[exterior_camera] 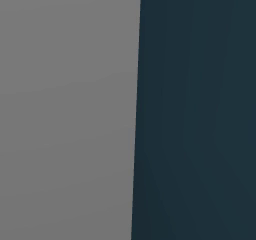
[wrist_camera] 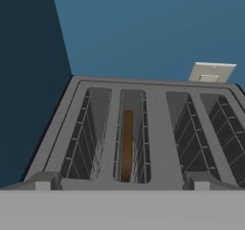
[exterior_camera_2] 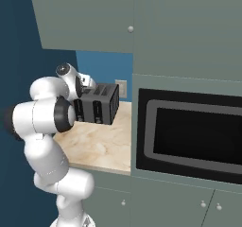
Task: Start the toaster. Once the lever pops up, take the bread to the plate on the dining counter.
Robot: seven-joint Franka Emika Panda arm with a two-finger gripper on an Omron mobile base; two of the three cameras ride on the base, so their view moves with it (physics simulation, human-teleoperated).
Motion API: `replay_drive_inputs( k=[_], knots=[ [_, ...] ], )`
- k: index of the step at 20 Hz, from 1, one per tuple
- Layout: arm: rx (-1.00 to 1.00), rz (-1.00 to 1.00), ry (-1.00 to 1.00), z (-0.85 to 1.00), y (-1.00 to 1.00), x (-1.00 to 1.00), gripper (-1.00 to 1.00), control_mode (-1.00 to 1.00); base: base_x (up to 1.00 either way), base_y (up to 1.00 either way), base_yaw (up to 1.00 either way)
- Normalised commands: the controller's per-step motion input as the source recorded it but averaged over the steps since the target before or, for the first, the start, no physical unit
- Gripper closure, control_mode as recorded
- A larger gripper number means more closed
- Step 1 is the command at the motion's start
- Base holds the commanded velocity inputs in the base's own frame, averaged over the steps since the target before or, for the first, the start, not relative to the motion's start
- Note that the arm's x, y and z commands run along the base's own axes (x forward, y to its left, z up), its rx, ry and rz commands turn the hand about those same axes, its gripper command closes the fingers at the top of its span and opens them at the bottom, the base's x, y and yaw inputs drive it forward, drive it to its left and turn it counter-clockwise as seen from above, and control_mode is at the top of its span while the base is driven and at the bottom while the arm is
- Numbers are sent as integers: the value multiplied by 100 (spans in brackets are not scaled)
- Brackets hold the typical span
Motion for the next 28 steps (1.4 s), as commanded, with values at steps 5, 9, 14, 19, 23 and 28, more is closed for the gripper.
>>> replay_drive_inputs(
  k=[5,9,14,19,23,28],
  knots=[
    [0,0,-2,-7,-1,9,-100,-100,0,0,0],
    [0,0,-2,0,0,16,-100,-100,0,0,0],
    [0,0,-1,-5,0,18,-100,-100,0,0,0],
    [0,0,0,-15,0,3,-100,-100,0,0,0],
    [0,-4,0,-14,0,0,-100,-100,0,0,0],
    [0,-4,0,-12,0,0,-100,-100,0,0,0]
  ],
)
